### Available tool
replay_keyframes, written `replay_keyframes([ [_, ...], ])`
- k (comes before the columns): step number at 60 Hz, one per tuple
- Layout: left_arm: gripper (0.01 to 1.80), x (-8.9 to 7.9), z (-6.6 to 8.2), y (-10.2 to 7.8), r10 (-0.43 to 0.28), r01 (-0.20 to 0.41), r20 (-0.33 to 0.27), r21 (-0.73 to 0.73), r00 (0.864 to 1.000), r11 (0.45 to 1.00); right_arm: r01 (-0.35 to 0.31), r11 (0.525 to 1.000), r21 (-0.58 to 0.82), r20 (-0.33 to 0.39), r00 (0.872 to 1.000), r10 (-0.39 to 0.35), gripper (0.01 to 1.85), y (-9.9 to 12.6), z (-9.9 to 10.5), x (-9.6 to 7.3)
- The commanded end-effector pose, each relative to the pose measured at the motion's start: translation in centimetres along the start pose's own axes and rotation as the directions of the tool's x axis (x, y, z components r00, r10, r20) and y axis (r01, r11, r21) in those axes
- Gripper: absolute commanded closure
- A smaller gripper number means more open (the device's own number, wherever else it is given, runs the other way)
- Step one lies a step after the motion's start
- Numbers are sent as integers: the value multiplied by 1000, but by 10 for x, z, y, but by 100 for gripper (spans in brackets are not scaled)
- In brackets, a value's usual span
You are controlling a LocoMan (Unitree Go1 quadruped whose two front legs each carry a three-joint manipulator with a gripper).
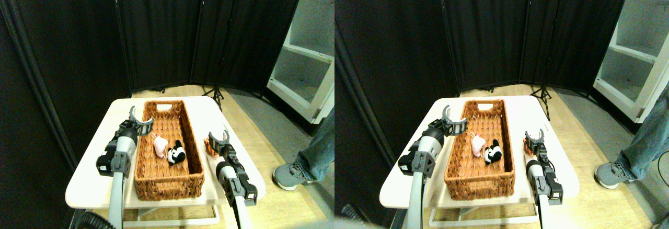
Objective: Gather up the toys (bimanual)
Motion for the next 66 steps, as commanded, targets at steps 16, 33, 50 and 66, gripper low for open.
replay_keyframes([
  [16, 168, -20, 35, 29, -44, 28, 140, 117, 989, 993, -32, 999, 20, -17, 999, 32, 150, 8, 4, 2],
  [33, 165, -25, 43, 66, 17, -47, 261, 108, 965, 993, -31, 999, -32, -131, 991, 27, 143, 17, 1, -1],
  [50, 163, -23, 45, 84, 32, -56, 302, 69, 953, 996, -64, 971, -229, -313, 950, -12, 118, 27, -12, -3],
  [66, 164, -22, 46, 89, 47, -64, 316, 44, 948, 997, -5, 978, -208, -344, 937, -68, 104, 10, -18, 2],
])
